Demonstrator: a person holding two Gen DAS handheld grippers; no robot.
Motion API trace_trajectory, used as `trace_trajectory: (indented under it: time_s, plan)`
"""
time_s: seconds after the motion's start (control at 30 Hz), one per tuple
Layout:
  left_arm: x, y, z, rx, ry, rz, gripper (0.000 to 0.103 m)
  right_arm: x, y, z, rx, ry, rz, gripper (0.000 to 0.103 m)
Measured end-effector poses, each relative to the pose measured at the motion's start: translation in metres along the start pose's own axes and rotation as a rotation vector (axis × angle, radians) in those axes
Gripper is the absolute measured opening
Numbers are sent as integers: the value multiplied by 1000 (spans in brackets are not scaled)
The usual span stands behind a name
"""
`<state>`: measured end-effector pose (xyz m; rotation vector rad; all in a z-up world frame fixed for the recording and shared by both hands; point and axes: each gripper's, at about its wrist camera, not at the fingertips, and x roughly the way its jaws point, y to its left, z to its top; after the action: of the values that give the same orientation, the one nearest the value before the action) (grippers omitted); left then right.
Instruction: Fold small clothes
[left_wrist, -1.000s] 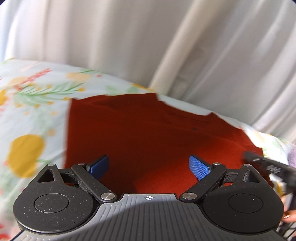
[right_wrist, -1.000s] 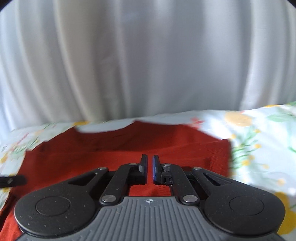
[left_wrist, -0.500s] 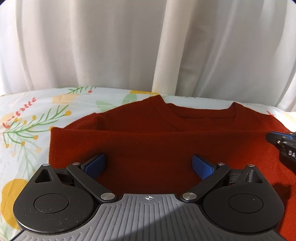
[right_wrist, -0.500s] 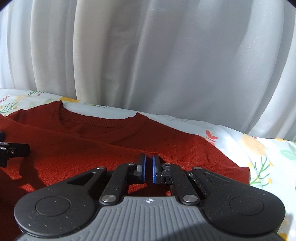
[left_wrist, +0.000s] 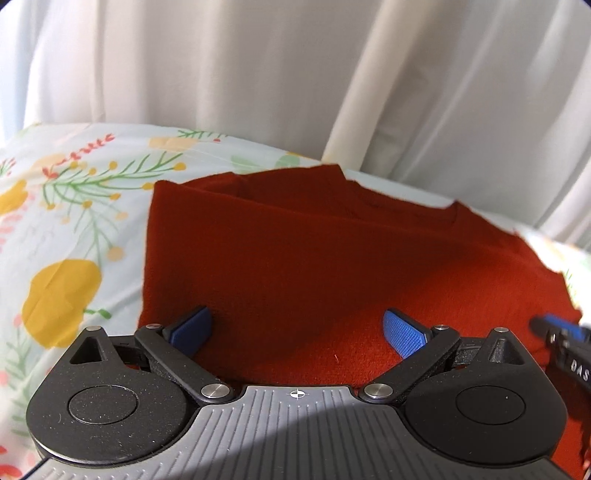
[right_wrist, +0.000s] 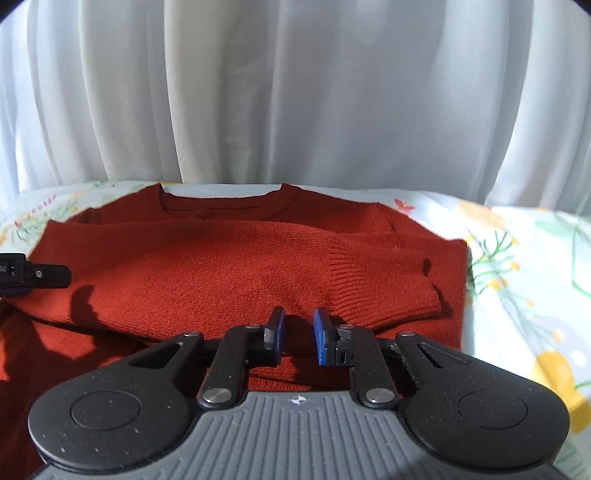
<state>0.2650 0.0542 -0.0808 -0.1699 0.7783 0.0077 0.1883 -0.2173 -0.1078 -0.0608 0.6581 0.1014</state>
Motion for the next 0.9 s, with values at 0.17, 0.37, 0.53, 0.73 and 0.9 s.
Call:
trace_trajectory:
  time_s: [0.17, 0.37, 0.53, 0.73, 0.9]
  plan:
    - [-1, -2, -1, 42, 15, 28, 102, 6, 2, 0, -65, -33, -42, 18]
    - [1, -6, -5, 70, 5, 54, 103, -8, 7, -3, -91, 2, -59, 18]
    - [-2, -6, -4, 76, 30, 68, 103, -5, 15, -5, -185, -5, -88, 20]
    - [-56, 6, -21, 60, 46, -5, 102, -29, -7, 3, 6, 199, 128, 32]
    - [-136, 46, -61, -98, 45, -54, 102, -113, -47, -59, 204, 200, 264, 36]
